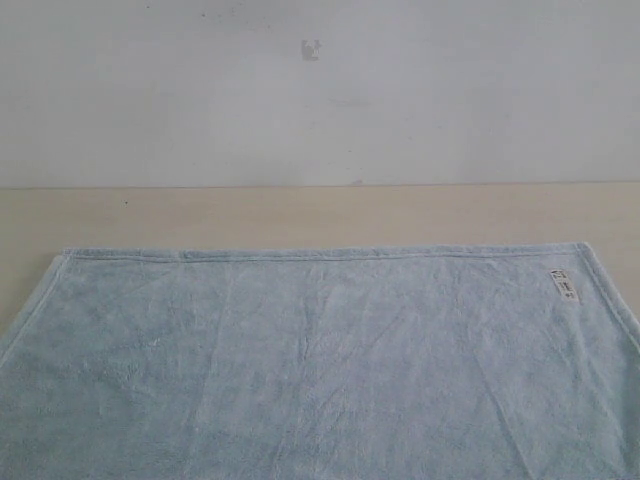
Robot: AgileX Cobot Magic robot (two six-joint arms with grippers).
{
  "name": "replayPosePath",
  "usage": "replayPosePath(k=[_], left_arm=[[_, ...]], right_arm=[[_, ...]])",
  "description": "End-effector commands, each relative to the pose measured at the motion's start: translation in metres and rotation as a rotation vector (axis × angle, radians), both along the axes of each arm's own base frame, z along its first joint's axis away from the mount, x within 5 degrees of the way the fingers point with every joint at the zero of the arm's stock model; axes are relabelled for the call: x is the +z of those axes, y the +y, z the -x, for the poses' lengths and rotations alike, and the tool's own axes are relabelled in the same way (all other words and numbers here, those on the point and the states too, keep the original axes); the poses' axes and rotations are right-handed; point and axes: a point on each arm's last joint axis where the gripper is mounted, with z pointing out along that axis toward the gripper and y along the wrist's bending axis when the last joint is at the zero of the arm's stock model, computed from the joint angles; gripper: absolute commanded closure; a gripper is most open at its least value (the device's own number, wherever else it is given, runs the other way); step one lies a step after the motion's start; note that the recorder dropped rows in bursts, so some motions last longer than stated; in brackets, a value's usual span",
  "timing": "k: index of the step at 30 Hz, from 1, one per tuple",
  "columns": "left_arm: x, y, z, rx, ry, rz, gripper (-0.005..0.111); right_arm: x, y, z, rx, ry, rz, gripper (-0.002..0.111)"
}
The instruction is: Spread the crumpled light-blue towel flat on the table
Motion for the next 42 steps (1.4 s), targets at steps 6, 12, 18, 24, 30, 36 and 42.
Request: replayPosePath(k=[6,12,18,24,30,36,42], left_arm=[[0.000,-0.001,0.001,-0.009,0.003,0.020,0.103],[0.000,-0.001,0.001,-0.009,0.003,0.020,0.103],[0.000,-0.001,0.001,-0.009,0.003,0.020,0.103],[0.000,-0.001,0.001,-0.009,0.003,0.020,0.103],[0.000,-0.001,0.001,-0.009,0.003,0.020,0.103],[0.000,-0.001,0.001,-0.009,0.003,0.020,0.103],[0.000,-0.001,0.001,-0.008,0.001,0.020,0.103]], right_arm=[[-0.016,-0.014,0.000,-0.186,-0.027,-0.010,0.106],[-0.042,-0.030,0.022,-0.380,-0.027,0.106,0.106],[-0.066,-0.037,0.027,-0.462,-0.004,0.166,0.106],[-0.107,-0.044,0.020,-0.533,0.047,0.155,0.106],[-0.131,-0.050,0.015,-0.587,0.080,0.181,0.106],[-0.156,-0.051,0.011,-0.606,0.001,0.137,0.106],[-0.166,-0.050,0.015,-0.597,0.072,0.157,0.106]])
